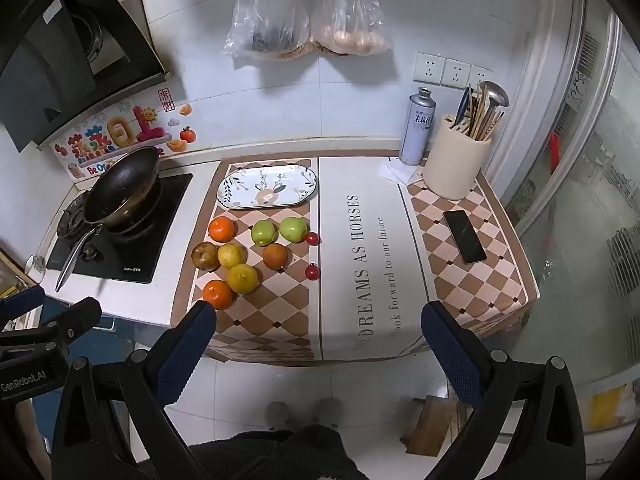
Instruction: Organize fruits
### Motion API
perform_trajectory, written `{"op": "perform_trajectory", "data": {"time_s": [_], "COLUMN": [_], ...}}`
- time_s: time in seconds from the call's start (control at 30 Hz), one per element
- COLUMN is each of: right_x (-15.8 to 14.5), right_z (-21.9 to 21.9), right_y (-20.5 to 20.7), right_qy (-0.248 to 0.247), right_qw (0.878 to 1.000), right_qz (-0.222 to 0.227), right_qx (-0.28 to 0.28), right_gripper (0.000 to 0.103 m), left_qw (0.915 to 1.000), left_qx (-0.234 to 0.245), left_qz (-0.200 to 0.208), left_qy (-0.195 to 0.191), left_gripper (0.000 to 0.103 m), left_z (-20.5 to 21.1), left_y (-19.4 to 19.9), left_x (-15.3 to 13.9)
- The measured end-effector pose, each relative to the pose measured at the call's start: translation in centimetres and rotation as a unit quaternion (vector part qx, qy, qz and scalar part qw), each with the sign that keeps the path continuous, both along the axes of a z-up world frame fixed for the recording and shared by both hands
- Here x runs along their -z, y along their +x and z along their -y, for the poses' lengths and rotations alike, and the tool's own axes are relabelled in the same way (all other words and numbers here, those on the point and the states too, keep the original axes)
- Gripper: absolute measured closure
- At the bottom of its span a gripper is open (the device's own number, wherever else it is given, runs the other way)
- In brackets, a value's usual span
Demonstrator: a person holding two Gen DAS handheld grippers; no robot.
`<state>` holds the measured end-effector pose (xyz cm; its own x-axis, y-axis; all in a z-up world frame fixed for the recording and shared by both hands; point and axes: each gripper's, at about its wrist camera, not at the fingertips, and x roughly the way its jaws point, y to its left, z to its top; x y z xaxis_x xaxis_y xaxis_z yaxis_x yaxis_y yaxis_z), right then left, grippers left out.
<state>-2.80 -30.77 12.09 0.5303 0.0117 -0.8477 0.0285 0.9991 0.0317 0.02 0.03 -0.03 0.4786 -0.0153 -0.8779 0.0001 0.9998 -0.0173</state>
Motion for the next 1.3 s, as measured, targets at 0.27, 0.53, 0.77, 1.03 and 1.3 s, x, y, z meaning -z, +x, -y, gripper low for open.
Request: {"op": "perform_trajectory", "data": {"time_s": [0.27,0.53,0.77,1.03,1.3], "right_x": [-0.1,0.0,0.2,0.1,0.1], "right_z": [0.0,0.0,-0.1,-0.3,-0.2], "right_y": [-0.4,-0.8,-0.6,-1.0,-1.1], "right_qy": [0.002,0.004,0.005,0.003,0.001], "right_qw": [1.000,1.000,1.000,1.000,1.000], "right_qz": [0.001,-0.001,-0.002,-0.002,0.000], "right_qx": [0.000,-0.001,-0.001,0.000,-0.002], "right_gripper": [0.000,0.000,0.000,0.000,0.000], "left_qw": [1.0000,0.9999,0.9999,0.9999,0.9998], "left_qx": [0.002,-0.003,-0.004,-0.008,-0.010], "left_qz": [0.002,0.006,0.007,0.007,0.008], "left_qy": [0.004,0.011,0.012,0.012,0.013], "left_gripper": [0.000,0.000,0.000,0.000,0.000], "left_z": [-0.1,0.3,-0.1,-0.8,-1.2], "left_y": [0.1,-0.4,-0.8,-0.9,-0.7], "left_x": [-0.1,-0.4,-0.3,-0.3,-0.3]}}
